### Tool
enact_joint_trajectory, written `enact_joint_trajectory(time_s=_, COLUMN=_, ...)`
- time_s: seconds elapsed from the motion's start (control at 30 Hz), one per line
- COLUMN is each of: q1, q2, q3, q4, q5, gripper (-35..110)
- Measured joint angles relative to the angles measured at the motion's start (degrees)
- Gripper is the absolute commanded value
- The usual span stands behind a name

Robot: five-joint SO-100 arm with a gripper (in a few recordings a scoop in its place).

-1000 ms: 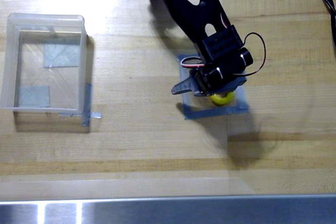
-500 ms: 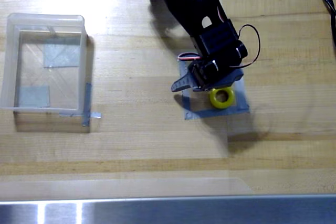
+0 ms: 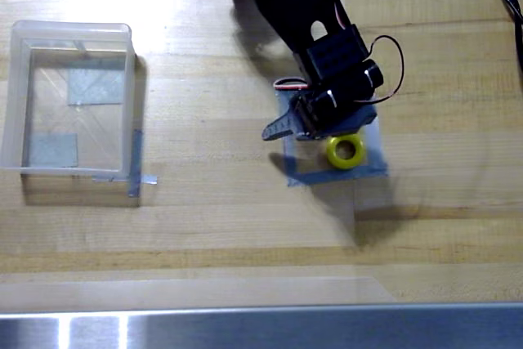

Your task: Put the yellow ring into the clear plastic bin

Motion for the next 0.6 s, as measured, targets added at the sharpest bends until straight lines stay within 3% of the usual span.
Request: enact_joint_trajectory(time_s=0.6, q1=0.5, q2=-10.5, q3=-15.0, q4=4.0, q5=0.8, gripper=41)
